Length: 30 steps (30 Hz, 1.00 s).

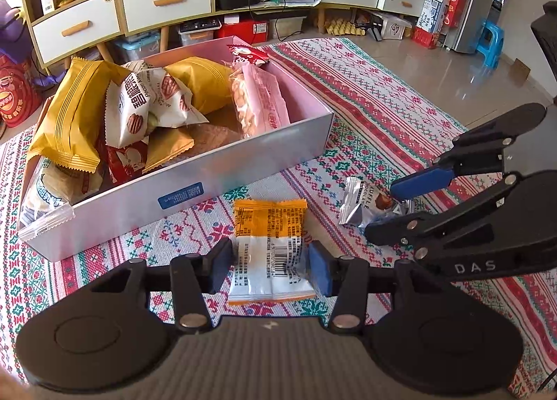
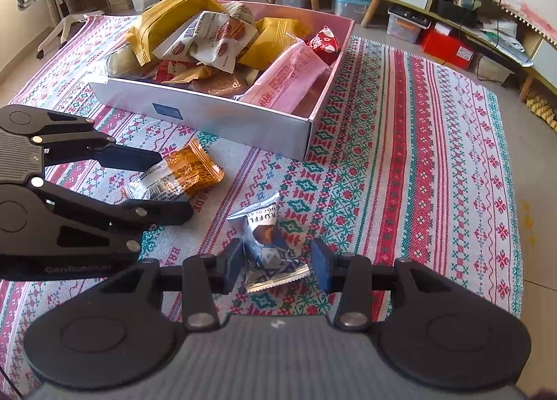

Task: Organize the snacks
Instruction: 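Carry both packets into the box and open both tools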

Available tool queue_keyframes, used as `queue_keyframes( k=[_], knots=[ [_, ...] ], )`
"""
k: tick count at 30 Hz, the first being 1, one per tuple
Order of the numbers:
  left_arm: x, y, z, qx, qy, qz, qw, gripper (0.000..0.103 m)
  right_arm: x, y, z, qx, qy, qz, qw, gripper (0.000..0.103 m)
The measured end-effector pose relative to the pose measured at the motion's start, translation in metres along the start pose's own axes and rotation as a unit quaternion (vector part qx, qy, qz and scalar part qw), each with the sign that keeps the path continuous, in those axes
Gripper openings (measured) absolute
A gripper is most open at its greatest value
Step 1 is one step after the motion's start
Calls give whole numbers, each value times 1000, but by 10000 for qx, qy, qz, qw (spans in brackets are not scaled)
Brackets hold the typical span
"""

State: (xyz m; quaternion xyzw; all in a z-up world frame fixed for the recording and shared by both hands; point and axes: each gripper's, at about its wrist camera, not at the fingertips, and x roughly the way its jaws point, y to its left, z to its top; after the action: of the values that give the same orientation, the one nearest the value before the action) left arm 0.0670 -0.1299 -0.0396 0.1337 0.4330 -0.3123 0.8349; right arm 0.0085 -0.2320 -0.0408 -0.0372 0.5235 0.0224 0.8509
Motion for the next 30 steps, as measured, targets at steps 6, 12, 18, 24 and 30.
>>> queue_keyframes(
  k=[6,12,18,24,30],
  knots=[
    [-2,-2,-1,-4,-54,60,10000,46,-1,3,3,-18,-34,90,10000,21],
    [-7,3,-4,-207,-54,-16,9998,46,-5,7,6,-17,-11,153,9999,20],
    [-19,14,-4,-427,-91,-101,9990,46,-12,3,11,127,-105,120,9998,20],
    [-40,22,3,-555,-272,-185,9979,46,-18,-4,19,343,-203,127,9991,20],
    [-58,34,16,-607,-538,-101,9967,46,-24,-9,32,609,-378,150,9973,20]
  ],
)
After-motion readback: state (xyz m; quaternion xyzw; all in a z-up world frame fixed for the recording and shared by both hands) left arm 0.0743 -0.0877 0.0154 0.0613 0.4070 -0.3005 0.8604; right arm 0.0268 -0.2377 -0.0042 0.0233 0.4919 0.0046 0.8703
